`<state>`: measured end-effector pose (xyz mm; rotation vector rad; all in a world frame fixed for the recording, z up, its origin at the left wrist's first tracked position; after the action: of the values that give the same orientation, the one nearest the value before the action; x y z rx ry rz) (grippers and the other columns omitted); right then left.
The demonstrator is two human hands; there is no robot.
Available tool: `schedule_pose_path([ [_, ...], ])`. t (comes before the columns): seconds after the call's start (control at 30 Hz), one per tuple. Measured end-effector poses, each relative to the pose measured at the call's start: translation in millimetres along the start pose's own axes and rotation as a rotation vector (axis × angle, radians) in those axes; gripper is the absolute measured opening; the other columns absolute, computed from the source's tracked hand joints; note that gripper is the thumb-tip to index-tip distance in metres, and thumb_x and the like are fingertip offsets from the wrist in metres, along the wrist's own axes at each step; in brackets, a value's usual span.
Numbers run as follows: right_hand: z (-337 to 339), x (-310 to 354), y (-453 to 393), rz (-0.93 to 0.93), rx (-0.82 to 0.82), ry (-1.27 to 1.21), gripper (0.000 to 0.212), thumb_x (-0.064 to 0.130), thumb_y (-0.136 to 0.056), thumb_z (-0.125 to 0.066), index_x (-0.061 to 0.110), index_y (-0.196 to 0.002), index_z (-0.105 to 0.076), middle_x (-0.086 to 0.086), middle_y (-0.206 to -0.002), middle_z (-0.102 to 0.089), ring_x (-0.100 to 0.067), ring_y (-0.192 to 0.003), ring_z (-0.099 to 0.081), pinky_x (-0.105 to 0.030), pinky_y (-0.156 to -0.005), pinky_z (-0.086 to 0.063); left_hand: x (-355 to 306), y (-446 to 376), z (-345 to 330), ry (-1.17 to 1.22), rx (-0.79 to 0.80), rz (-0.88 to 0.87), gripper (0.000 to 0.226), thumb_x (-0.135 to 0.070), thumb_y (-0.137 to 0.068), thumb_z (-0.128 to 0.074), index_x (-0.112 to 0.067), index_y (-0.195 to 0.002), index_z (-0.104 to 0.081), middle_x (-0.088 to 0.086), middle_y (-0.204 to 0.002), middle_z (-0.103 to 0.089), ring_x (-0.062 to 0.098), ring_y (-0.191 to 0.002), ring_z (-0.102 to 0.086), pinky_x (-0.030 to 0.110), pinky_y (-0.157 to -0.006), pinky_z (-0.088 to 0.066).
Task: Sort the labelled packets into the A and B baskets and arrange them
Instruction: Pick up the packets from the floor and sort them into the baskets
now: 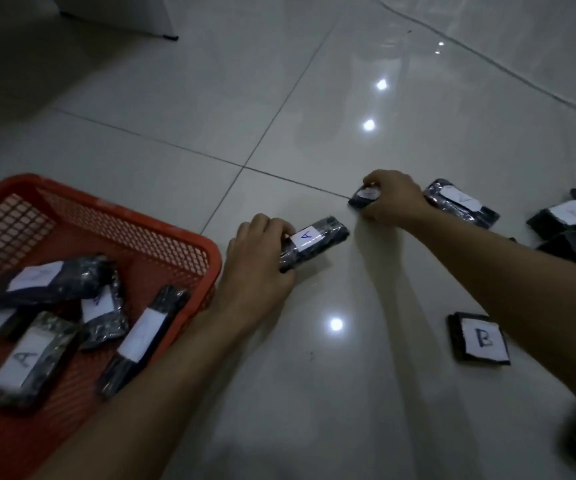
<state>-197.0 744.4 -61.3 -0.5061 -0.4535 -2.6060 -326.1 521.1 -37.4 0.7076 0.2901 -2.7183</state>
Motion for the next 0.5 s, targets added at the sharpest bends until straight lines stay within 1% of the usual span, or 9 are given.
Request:
schedule_pose_path([
  [0.07, 9.1, 11.1, 15.8, 0.071, -0.1, -0.019, 0.055, 0.014, -0.076, -0.076, 0.018, -0.129, -0.06, -0.008, -0.129, -0.06, -0.028, -0.116, -0.056, -0.03, -0.089, -0.043, -3.2, 12.1, 6.8, 0.032, -0.025, -0.026, 0.049, -0.016, -0.07, -0.075, -0.02, -0.115, -0.056, -0.003, -0.109, -0.049, 0.018, -0.099, -0.043, 0.029, -0.079, -0.034],
  [0.1, 14.1, 19.4, 27.2, 0.112, -0.153, -0.07, 0.049, 0.016, -0.076, -0.077, 0.019, -0.122, -0.061, -0.005, -0.12, -0.063, -0.026, -0.106, -0.058, -0.029, -0.081, -0.042, -4.3, 17.1, 13.5, 0.048, -0.035, -0.042, 0.05, -0.018, -0.069, -0.076, -0.02, -0.114, -0.056, -0.005, -0.108, -0.048, 0.017, -0.098, -0.043, 0.027, -0.078, -0.032],
  [0.17, 18.0, 39.6, 52.6, 0.207, -0.216, -0.174, 0.041, 0.022, -0.076, -0.078, 0.022, -0.111, -0.057, 0.002, -0.108, -0.063, -0.021, -0.092, -0.059, -0.029, -0.071, -0.04, -5.5, 27.1, 37.5, 0.081, -0.081, -0.067, 0.05, -0.02, -0.067, -0.079, -0.02, -0.113, -0.057, -0.008, -0.105, -0.047, 0.013, -0.096, -0.042, 0.022, -0.076, -0.029],
  [0.27, 17.1, 80.4, 87.6, 0.401, -0.199, -0.202, 0.039, 0.03, -0.076, -0.081, 0.025, -0.103, -0.053, 0.003, -0.107, -0.064, -0.022, -0.09, -0.055, -0.029, -0.063, -0.038, 3.6, 44.0, 92.0, 0.112, -0.179, -0.046, 0.049, -0.021, -0.066, -0.08, -0.022, -0.111, -0.058, -0.007, -0.104, -0.05, 0.01, -0.091, -0.043, 0.021, -0.074, -0.032],
  [0.33, 14.1, 111.8, 106.1, 0.502, -0.148, -0.171, 0.04, 0.032, -0.075, -0.082, 0.028, -0.101, -0.052, 0.003, -0.106, -0.063, -0.022, -0.092, -0.051, -0.024, -0.062, -0.034, 21.9, 58.6, 127.4, 0.062, -0.245, -0.003, 0.048, -0.021, -0.068, -0.079, -0.022, -0.11, -0.058, -0.006, -0.104, -0.052, 0.011, -0.093, -0.046, 0.024, -0.076, -0.036],
  [0.4, 9.9, 144.8, 122.5, 0.577, -0.115, -0.134, 0.04, 0.033, -0.076, -0.082, 0.028, -0.101, -0.051, 0.007, -0.106, -0.06, -0.019, -0.094, -0.05, -0.02, -0.063, -0.033, 51.3, 74.7, 153.7, -0.028, -0.278, 0.068, 0.046, -0.02, -0.069, -0.079, -0.021, -0.11, -0.058, -0.006, -0.103, -0.052, 0.014, -0.095, -0.046, 0.028, -0.078, -0.036],
  [0.43, 7.0, 162.0, 131.0, 0.607, -0.105, -0.112, 0.039, 0.035, -0.077, -0.082, 0.028, -0.101, -0.052, 0.009, -0.105, -0.058, -0.018, -0.094, -0.05, -0.02, -0.064, -0.033, 68.4, 83.4, 163.5, -0.078, -0.281, 0.11, 0.047, -0.021, -0.068, -0.081, -0.021, -0.109, -0.057, -0.006, -0.103, -0.051, 0.015, -0.097, -0.047, 0.03, -0.078, -0.036],
  [0.5, -1.9, 195.6, 149.0, 0.672, -0.079, -0.073, 0.039, 0.039, -0.076, -0.082, 0.028, -0.099, -0.052, 0.011, -0.104, -0.058, -0.015, -0.093, -0.052, -0.024, -0.066, -0.037, 104.9, 103.6, 175.4, -0.167, -0.253, 0.214, 0.052, -0.029, -0.067, -0.083, -0.023, -0.111, -0.054, -0.006, -0.104, -0.049, 0.017, -0.1, -0.046, 0.035, -0.081, -0.038],
])
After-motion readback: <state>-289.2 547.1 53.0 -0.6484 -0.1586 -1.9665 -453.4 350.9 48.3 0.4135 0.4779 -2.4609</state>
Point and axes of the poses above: each hand's wrist, its own y-axis away from the middle knuckle, its own z-axis out of the back of the hand, x = y × z, the point moved 6 cm from there along -y, towards the middle knuckle
